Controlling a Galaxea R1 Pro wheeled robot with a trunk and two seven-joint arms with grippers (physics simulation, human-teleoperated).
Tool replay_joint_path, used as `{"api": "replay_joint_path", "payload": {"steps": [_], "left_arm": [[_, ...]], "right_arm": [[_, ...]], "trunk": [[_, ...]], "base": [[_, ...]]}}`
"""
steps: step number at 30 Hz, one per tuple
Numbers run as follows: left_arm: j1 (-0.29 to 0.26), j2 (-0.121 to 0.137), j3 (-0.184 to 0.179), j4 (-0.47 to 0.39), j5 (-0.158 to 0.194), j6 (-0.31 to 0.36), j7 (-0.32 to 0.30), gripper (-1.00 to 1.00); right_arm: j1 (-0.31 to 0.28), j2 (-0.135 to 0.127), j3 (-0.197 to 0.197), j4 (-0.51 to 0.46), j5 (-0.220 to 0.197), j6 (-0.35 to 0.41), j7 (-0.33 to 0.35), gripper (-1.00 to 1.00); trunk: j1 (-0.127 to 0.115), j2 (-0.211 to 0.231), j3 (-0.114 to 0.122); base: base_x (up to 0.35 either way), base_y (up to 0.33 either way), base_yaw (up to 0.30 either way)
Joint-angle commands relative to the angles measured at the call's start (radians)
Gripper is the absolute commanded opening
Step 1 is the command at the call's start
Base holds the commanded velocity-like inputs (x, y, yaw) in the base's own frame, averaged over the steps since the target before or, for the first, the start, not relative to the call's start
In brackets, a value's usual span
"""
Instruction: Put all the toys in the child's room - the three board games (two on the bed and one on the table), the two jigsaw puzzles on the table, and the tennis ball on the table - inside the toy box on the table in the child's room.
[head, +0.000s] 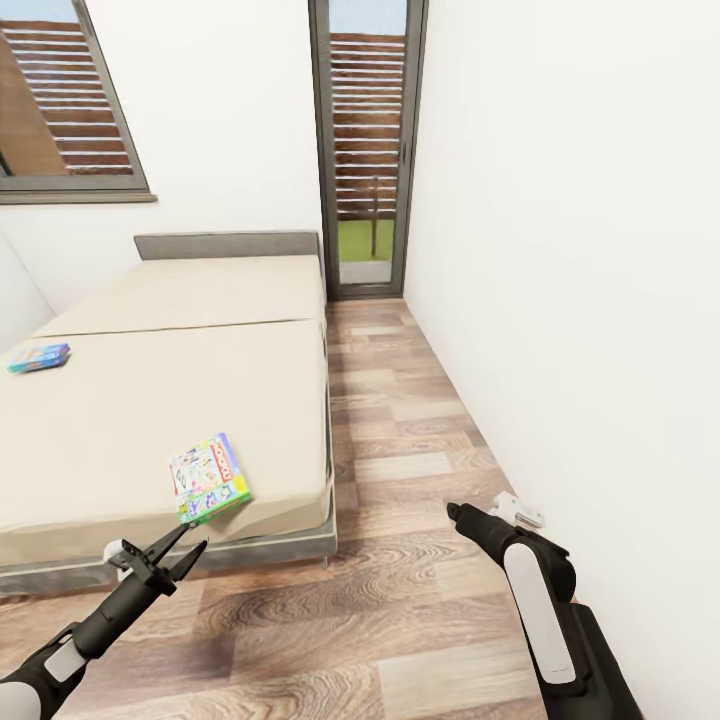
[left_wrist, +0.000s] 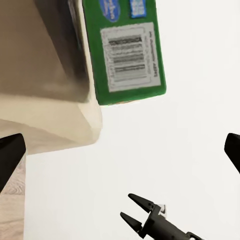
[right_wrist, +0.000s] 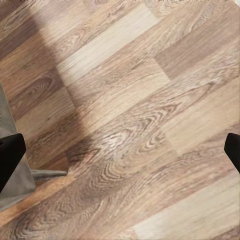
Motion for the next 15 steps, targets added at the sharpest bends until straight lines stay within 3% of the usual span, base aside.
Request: {"api": "replay_joint_path", "payload": {"steps": [1,6,15], "left_arm": [[0.000,0.001,-0.007,0.000,0.007,0.008,-0.004,1.00],[0.000,0.000,-0.007,0.000,0.008,0.000,-0.004,1.00],[0.000,0.000,-0.006,0.000,0.008,-0.003,-0.004,1.00]], "right_arm": [[-0.001,0.001,-0.001,-0.001,-0.011,0.002,-0.009,1.00],[-0.001,0.001,-0.001,-0.001,-0.011,0.002,-0.009,1.00],[-0.001,0.001,-0.001,-0.001,-0.011,0.002,-0.009,1.00]], "trunk": [[0.000,0.000,-0.001],[0.000,0.000,-0.001],[0.000,0.000,-0.001]], "base": [[0.196,0.000,0.000],[0.139,0.000,0.000],[0.024,0.000,0.000]]}}
